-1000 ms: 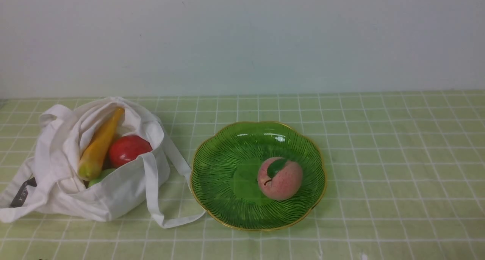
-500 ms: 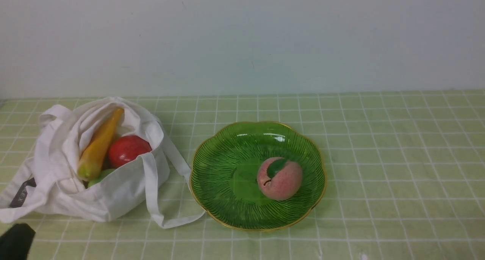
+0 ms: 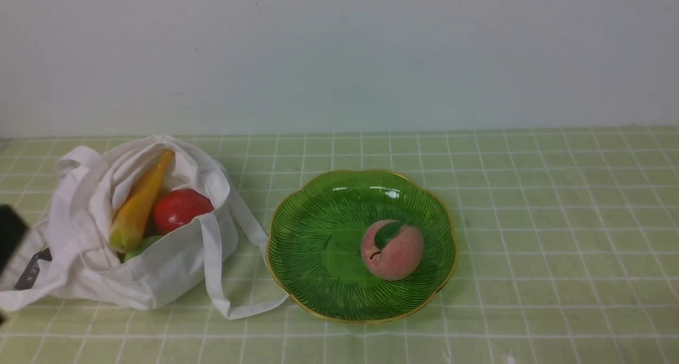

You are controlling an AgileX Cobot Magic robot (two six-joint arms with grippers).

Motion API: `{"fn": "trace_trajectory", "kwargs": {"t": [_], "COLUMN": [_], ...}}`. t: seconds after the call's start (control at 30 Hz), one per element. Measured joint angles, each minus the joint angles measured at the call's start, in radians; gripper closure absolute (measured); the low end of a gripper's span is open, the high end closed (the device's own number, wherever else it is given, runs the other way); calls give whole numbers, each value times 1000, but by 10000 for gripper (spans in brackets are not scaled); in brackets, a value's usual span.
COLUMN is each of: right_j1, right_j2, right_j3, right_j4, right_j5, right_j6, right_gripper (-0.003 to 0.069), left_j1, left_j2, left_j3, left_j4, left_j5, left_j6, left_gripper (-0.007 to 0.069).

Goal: Take the fruit out of the bag on the green coffee tablecloth and place them on the plate.
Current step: 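Reach into the white bag and grasp the banana with the left gripper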

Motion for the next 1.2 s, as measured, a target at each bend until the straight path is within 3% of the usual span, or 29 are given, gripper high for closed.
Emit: {"fn": "trace_trajectory", "kwargs": {"t": [0.23,0.33,0.5,0.8,0.93,1.17,1.2], "right_j1": [0,0,0,0,0,0,0], "right_j2": [0,0,0,0,0,0,0], "right_j3": [0,0,0,0,0,0,0], "right_j4": [0,0,0,0,0,0,0], "right_j5": [0,0,0,0,0,0,0], "right_j6": [0,0,0,0,0,0,0], "right_gripper": [669,669,669,669,669,669,669], "left_j1": [9,69,157,171,171,171,171], "left_j2": [516,684,901,1215,1239,1242,1242], "left_j3": [-316,-451,-635,-800,-801,-802,-802], "left_j4": [210,263,243,202,229,265,266], "left_j5": [402,439,566,587,587,591,591], "left_j6": [-31,-57,-47,-24,-23,-20,-20], "left_gripper": [632,631,631,617,536,225,225]}}
